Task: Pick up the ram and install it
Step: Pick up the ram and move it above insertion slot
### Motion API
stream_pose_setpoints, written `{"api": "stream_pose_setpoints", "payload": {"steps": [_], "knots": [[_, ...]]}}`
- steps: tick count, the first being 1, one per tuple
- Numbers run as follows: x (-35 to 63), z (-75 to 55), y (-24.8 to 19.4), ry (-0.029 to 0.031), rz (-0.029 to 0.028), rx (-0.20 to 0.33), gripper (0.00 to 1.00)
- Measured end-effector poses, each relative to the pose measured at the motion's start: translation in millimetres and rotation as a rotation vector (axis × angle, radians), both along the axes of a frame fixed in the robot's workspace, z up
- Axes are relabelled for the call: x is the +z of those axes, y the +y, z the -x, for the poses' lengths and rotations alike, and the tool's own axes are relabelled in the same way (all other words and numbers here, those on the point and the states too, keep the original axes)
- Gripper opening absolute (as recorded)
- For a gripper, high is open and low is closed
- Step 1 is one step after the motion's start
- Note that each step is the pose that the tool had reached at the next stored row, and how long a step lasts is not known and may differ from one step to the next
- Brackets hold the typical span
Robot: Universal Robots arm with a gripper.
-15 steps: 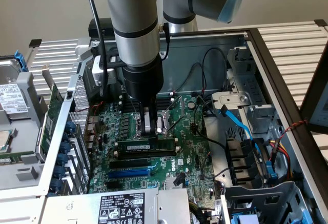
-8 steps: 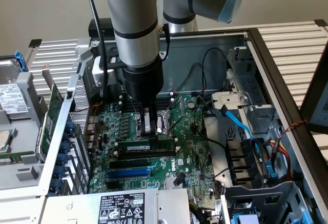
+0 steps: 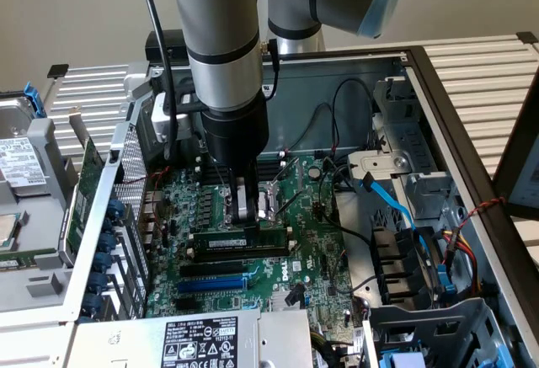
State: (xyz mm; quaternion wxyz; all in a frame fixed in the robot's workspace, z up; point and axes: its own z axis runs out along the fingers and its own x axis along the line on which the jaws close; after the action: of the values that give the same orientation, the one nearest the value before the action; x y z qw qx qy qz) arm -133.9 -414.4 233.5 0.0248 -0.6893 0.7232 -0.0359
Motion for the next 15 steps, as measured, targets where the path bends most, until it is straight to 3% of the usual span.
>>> {"api": "stream_pose_setpoints", "payload": {"steps": [9,10,15], "knots": [[0.0,0.0,0.0,0.0,0.0,0.0,0.14],[0.0,0.0,0.0,0.0,0.0,0.0,0.21],[0.0,0.0,0.0,0.0,0.0,0.0,0.21]]}}
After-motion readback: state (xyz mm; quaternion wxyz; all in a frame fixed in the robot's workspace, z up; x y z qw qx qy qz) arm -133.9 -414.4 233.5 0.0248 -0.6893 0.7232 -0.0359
